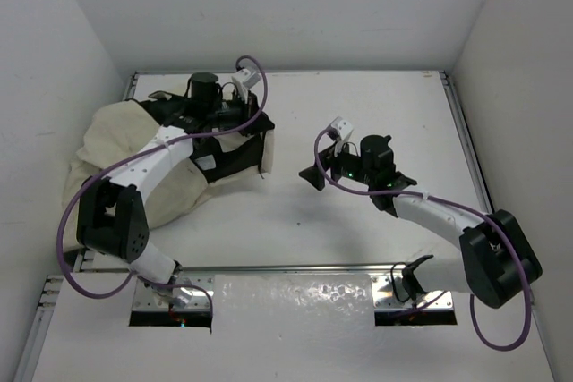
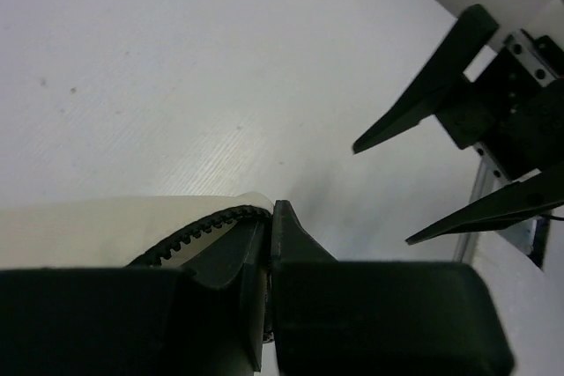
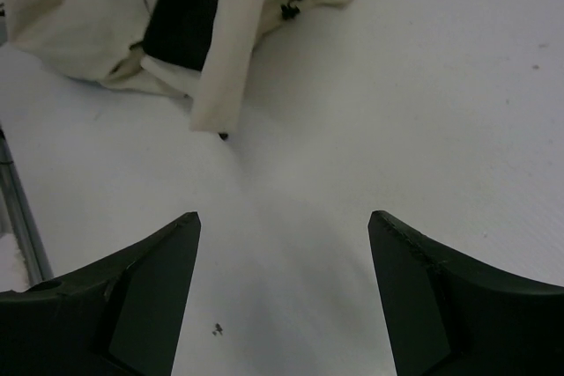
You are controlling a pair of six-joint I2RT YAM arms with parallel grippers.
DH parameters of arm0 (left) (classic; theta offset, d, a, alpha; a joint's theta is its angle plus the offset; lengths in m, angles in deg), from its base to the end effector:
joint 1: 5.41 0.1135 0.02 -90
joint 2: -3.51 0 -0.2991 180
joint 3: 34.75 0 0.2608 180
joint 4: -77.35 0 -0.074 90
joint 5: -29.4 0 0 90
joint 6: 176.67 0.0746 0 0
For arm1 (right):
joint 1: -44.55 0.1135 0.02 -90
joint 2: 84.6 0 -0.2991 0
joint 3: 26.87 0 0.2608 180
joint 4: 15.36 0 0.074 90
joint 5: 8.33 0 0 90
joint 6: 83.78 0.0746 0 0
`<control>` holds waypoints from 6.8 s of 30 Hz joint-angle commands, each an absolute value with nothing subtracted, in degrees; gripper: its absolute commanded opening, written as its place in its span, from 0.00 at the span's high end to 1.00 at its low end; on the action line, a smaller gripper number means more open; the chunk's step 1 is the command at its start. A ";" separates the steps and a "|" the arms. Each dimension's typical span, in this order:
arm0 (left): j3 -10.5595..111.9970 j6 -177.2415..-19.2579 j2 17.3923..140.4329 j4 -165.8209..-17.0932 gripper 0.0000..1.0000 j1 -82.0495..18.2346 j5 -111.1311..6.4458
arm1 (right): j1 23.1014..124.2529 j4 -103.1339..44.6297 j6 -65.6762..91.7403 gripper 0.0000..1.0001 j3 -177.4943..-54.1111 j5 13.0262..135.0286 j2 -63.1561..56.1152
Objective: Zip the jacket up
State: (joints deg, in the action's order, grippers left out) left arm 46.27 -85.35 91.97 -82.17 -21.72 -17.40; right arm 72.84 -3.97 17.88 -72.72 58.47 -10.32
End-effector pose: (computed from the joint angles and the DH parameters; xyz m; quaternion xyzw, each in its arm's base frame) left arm 0.3542 -0.1569 0.3186 0.3097 0.7581 -0.3753 0.4342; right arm 0.2543 0.1702 0.2355 -0.2322 0.7621 0.3509 0.4921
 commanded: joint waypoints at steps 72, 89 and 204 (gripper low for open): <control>35.94 -88.88 89.82 -84.17 0.47 -23.78 -10.75 | 81.99 15.99 22.57 1.00 -82.62 43.96 8.83; 37.26 -90.72 90.34 -84.09 0.91 -26.50 -13.67 | 81.99 13.18 20.90 0.83 -82.09 45.28 7.42; 41.50 -75.77 74.17 -52.18 0.20 -17.20 -59.77 | 80.41 8.79 24.33 1.00 -86.14 55.12 12.96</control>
State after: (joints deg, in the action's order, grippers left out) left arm 44.59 -77.41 74.79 -55.46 -21.55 -47.22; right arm 80.56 9.14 26.99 -83.78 54.51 13.00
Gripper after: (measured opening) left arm 0.758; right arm 0.002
